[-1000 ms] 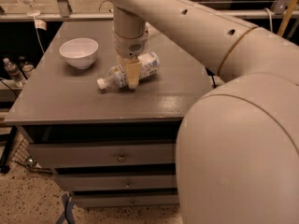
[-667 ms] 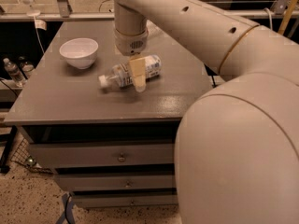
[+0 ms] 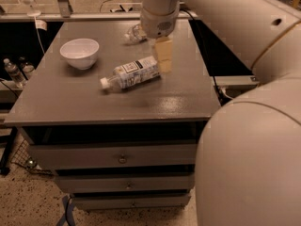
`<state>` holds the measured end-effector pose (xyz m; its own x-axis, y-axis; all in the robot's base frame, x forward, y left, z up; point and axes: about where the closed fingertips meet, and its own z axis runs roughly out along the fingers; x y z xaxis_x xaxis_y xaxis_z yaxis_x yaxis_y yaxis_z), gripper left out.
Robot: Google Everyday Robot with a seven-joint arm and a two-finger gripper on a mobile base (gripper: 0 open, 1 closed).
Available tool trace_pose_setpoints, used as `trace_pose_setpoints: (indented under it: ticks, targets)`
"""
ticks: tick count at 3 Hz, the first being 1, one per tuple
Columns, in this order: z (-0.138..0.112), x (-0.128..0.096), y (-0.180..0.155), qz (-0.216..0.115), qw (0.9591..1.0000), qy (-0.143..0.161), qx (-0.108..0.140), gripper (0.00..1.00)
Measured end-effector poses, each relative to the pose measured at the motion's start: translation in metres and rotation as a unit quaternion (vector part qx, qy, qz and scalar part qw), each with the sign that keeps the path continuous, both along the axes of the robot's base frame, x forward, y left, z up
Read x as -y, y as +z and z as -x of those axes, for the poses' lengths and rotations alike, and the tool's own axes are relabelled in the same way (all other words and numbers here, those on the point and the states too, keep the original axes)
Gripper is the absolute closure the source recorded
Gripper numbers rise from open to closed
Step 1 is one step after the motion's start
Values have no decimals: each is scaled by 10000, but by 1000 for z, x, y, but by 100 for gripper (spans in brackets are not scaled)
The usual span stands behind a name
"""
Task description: Knock blue plastic bottle over
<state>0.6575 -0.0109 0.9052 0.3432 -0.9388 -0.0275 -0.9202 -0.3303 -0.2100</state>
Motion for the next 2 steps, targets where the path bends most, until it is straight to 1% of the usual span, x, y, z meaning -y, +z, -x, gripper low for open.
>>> trace_pose_setpoints:
  ticks: [1, 2]
  targets:
    - [-8, 57, 16, -218, 9985, -479, 124, 0]
    - [-12, 114, 8, -654, 9927, -1011, 67, 0]
